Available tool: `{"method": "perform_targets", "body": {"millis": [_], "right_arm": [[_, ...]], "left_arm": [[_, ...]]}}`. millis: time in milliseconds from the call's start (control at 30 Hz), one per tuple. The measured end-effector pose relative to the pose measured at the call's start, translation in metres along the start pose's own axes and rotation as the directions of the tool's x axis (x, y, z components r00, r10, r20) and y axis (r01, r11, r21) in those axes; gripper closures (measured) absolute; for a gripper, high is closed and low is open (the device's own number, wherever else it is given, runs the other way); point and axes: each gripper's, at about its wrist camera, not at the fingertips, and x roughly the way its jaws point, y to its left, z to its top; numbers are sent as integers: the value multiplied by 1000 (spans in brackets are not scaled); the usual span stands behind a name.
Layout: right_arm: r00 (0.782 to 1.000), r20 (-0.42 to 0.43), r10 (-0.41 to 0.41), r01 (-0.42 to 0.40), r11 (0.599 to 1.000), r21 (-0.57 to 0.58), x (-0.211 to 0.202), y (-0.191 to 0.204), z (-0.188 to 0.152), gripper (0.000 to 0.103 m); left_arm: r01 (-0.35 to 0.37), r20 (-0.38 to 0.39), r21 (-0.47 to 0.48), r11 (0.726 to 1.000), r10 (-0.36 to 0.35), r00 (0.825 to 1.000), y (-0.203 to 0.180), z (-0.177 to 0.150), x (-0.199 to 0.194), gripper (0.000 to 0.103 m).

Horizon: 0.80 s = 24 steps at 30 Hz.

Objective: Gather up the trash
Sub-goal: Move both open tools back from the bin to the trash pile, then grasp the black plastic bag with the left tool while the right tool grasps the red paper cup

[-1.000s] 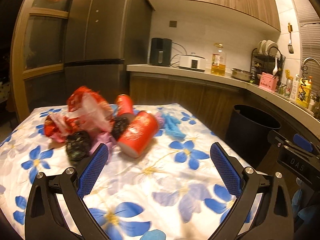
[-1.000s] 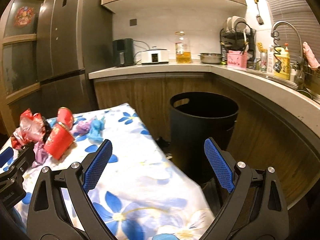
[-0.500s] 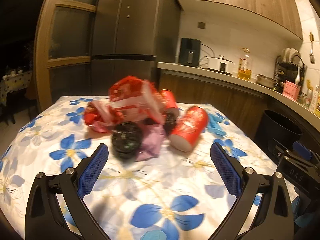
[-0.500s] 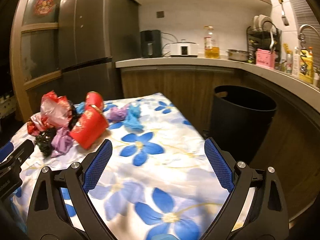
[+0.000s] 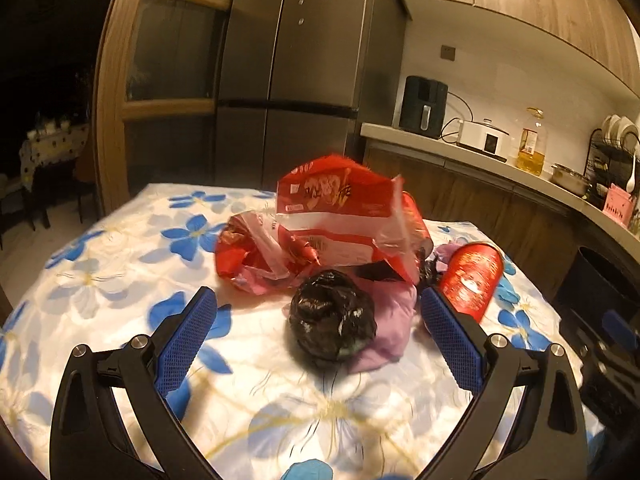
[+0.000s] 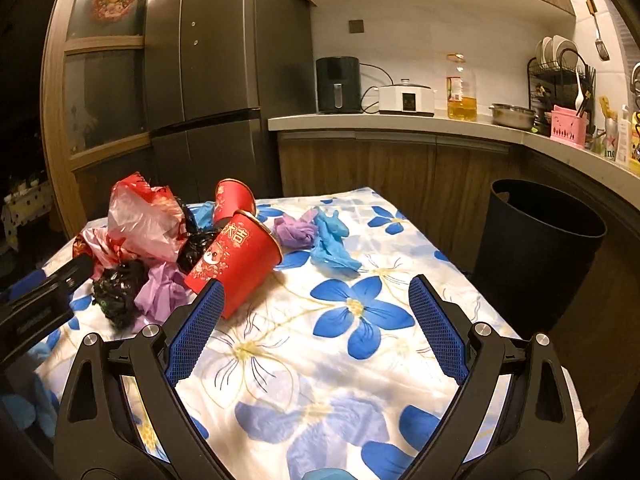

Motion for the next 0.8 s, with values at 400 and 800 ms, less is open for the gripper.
{"method": "perform_targets", "body": {"millis": [400, 800], "right_arm": [[999, -4, 34, -34, 999, 29, 23, 18, 8, 11], [996, -48, 71, -69, 996, 53, 55, 50, 14, 11]], "left_arm": [[-9, -140, -13, 1000, 7, 990, 3, -8, 44, 40], [82, -127, -89, 993, -92, 988, 16, -18, 33, 90]]}}
